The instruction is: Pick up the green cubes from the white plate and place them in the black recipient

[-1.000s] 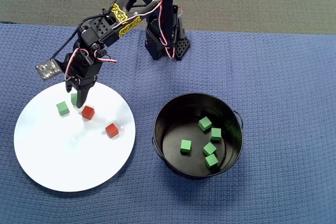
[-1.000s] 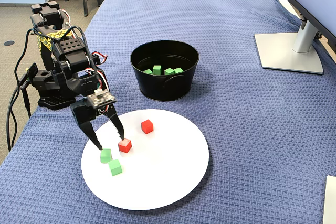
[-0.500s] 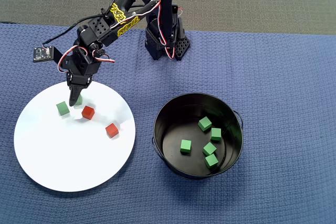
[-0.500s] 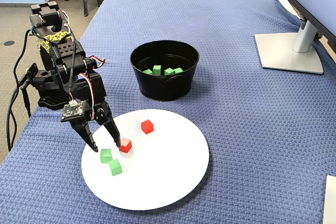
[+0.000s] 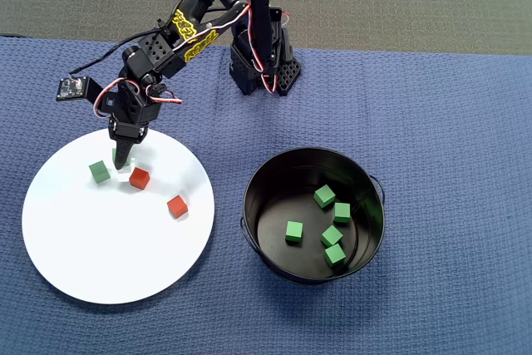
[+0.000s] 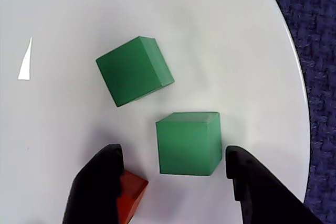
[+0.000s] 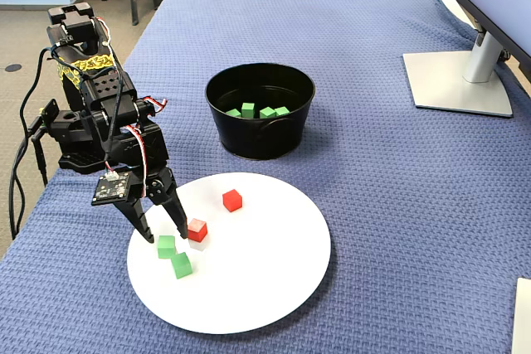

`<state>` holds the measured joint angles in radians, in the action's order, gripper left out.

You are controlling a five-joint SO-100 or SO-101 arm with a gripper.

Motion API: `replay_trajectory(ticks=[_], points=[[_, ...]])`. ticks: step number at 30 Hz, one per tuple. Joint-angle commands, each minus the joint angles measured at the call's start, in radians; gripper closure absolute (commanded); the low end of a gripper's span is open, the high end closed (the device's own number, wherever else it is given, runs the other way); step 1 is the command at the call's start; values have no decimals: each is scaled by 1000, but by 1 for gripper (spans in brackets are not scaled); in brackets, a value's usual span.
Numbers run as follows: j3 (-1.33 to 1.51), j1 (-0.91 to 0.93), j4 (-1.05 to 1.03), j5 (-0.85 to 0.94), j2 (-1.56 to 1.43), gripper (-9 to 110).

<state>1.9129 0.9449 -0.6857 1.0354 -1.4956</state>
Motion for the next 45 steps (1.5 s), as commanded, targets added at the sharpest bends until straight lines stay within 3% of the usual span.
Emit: replay_trajectory(ticks=[1, 26, 45], points=[[-8, -2, 34, 3, 3, 84], [-9, -6, 130, 75, 94, 83], [0, -5, 138, 78, 87, 101]])
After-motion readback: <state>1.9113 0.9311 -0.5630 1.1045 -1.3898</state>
